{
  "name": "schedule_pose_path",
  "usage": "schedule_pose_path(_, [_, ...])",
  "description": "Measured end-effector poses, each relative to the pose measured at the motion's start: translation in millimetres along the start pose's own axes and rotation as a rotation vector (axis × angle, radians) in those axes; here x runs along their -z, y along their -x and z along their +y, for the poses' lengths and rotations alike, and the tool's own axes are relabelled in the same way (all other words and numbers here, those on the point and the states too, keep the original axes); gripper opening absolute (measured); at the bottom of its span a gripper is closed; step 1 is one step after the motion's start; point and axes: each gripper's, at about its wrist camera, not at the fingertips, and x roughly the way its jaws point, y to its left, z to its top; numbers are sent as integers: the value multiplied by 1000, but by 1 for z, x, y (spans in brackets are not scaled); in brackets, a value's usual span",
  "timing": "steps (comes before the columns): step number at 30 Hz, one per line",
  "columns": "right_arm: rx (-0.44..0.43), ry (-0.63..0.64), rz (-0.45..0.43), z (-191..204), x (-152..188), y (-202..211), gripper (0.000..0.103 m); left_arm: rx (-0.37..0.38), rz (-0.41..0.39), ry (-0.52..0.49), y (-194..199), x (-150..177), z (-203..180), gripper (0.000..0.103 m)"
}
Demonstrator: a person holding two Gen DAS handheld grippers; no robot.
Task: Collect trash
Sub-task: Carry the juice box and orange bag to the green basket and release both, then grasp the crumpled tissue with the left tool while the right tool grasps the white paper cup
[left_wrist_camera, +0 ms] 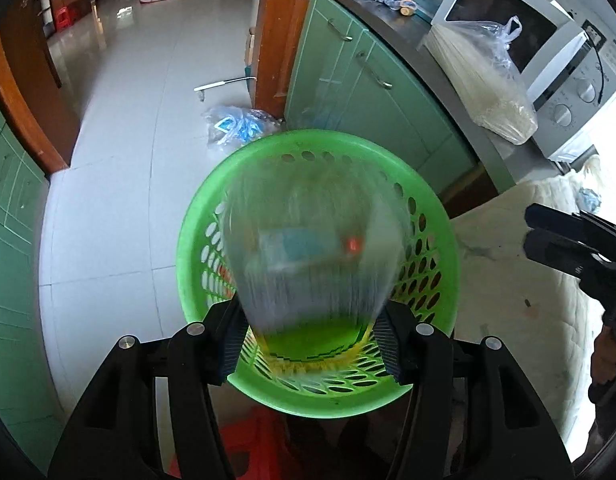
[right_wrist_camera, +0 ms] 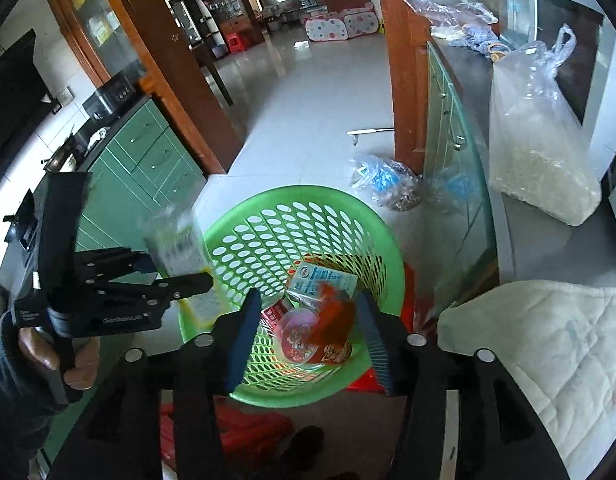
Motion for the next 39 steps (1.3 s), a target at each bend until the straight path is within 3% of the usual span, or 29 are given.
schedule_pose_path(2, [-4,-3,-13,-2,2,9,51,-13,4,-3,-2,0,-2,58])
schedule_pose_path(5, [-5,-3,-38,-5,8,28,62,-10,9,-1,-1,0,-2,59])
schedule_pose_path(8, [-3,-6,-62,-9,12,45,63,-13,2,-9,2,1,-5,61])
schedule_pose_path(12, [6,-12,-98,-17,23,70,67,-21,-23,-21,11,-1,-12,77])
schedule_pose_path(22, [68,-87,-160,-51,57,119,73,-28,-46,-78,24,-9,-47,78])
schedule_pose_path(30, [164,-186,-198,-97,92,167,75,12,-69,-183,31,-11,-110,78])
schedule_pose_path(39, [341,-328,-230,-177,152,240,76,97,-66,-301,25,-7,-201,78])
